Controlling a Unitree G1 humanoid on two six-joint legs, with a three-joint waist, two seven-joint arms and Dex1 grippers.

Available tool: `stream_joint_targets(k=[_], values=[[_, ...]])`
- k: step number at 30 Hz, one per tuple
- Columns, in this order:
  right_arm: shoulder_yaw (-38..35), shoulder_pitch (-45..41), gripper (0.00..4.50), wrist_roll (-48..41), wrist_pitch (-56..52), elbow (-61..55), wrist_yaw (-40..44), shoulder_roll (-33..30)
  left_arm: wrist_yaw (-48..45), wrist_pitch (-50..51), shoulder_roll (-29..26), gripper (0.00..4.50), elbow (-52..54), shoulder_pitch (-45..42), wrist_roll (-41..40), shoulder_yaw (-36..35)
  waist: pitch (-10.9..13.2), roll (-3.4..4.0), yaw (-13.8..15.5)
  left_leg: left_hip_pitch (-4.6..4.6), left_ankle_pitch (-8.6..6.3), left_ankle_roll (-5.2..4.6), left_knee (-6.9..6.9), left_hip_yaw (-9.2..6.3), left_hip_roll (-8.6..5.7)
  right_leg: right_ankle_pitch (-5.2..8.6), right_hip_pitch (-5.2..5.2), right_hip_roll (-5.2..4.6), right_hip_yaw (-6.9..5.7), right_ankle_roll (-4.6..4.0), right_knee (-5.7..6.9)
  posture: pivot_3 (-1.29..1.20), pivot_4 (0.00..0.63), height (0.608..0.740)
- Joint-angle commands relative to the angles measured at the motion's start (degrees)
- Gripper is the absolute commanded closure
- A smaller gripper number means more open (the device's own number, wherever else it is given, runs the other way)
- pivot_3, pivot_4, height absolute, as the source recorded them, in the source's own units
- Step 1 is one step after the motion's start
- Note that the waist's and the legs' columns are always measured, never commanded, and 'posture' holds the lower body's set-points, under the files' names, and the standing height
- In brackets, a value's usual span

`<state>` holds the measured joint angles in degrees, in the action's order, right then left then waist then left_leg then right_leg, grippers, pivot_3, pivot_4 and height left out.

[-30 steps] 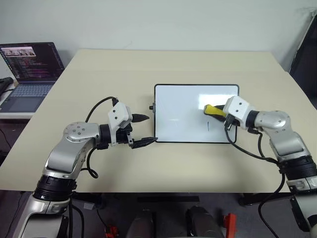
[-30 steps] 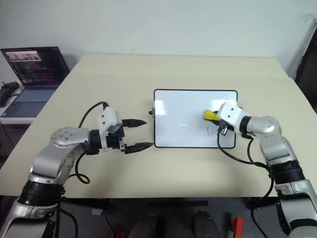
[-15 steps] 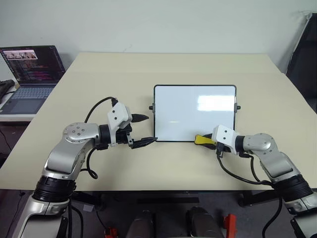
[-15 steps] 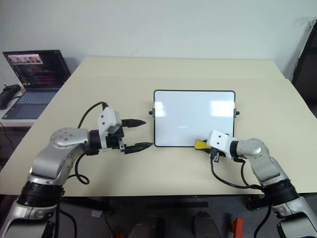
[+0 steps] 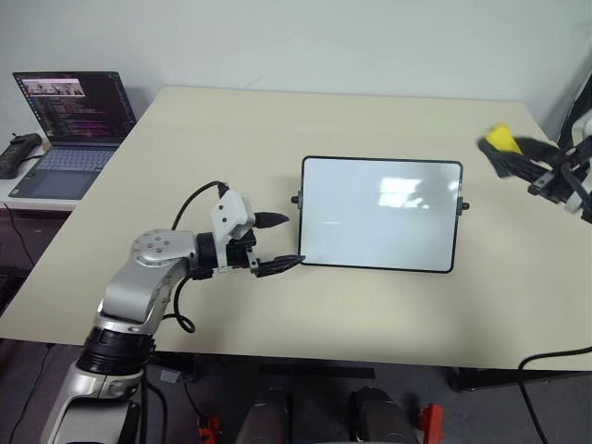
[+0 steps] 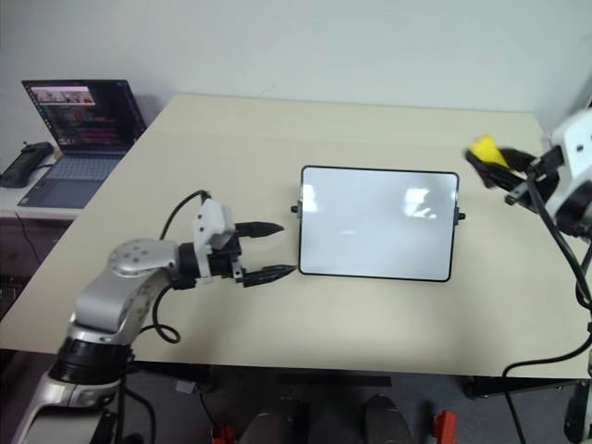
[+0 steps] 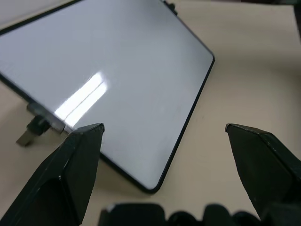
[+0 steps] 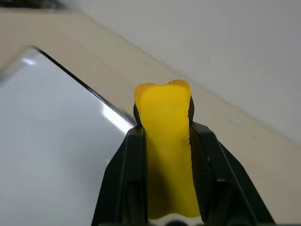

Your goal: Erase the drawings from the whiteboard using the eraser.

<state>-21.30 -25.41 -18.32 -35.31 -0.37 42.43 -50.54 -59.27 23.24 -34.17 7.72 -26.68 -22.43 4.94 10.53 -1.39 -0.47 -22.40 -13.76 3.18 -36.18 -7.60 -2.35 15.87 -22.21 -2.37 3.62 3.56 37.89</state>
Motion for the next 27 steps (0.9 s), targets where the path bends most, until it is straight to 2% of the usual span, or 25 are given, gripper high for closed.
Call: stream_joint_targets(k=[1, 7, 11, 20, 27], values=[[-4.60, 0.91, 3.62, 0.39, -5.04, 4.51, -6.13, 0.07, -0.71, -1.49, 4.20, 0.00, 0.58, -3.96, -0.42, 3.43, 0.03, 0.11, 0.02, -0.01, 0.00, -0.01, 0.00, 0.02, 0.00, 0.00, -0.03, 0.00, 0.02, 0.00, 0.04, 0.00, 0.150, 0.740], [-5.12, 4.52, 3.62, 1.70, -9.76, 13.14, -12.39, 1.63, -1.47, -2.84, 11.64, 0.00, -0.49, -6.68, 1.05, 9.73, 0.01, 0.18, -0.73, 0.05, 0.01, 0.00, 0.05, 0.16, 0.01, 0.00, -0.07, 0.12, 0.14, 0.00, 0.10, 0.00, 0.150, 0.740], [-2.15, 5.87, 3.62, 2.69, -10.86, 16.01, -12.57, 1.44, -1.96, -3.58, 12.01, 0.00, -1.46, -6.85, 1.79, 10.21, -0.01, 0.25, -1.96, 0.15, 0.01, 0.00, 0.06, 0.30, 0.00, 0.00, -0.07, 0.17, 0.30, 0.01, 0.18, 0.00, 0.150, 0.740], [0.53, 1.73, 3.62, 4.29, -6.17, 24.63, -12.90, 1.51, -2.74, -4.19, 11.58, 0.00, -2.35, -6.65, 2.56, 9.97, -0.01, 0.25, -2.46, 0.46, 0.03, -0.04, 0.01, 0.50, -0.03, -0.01, 0.13, 0.22, 0.46, 0.06, 0.19, 0.00, 0.150, 0.740], [2.30, 0.82, 1.27, 4.59, -5.40, 25.13, -11.64, 0.70, -2.10, -3.99, 11.09, 0.00, -2.01, -6.08, 2.66, 9.42, -0.01, 0.25, -2.44, 0.42, 0.02, -0.04, 0.05, 0.46, 0.01, -0.02, 0.13, 0.18, 0.45, 0.08, 0.18, 0.00, 0.150, 0.740]])
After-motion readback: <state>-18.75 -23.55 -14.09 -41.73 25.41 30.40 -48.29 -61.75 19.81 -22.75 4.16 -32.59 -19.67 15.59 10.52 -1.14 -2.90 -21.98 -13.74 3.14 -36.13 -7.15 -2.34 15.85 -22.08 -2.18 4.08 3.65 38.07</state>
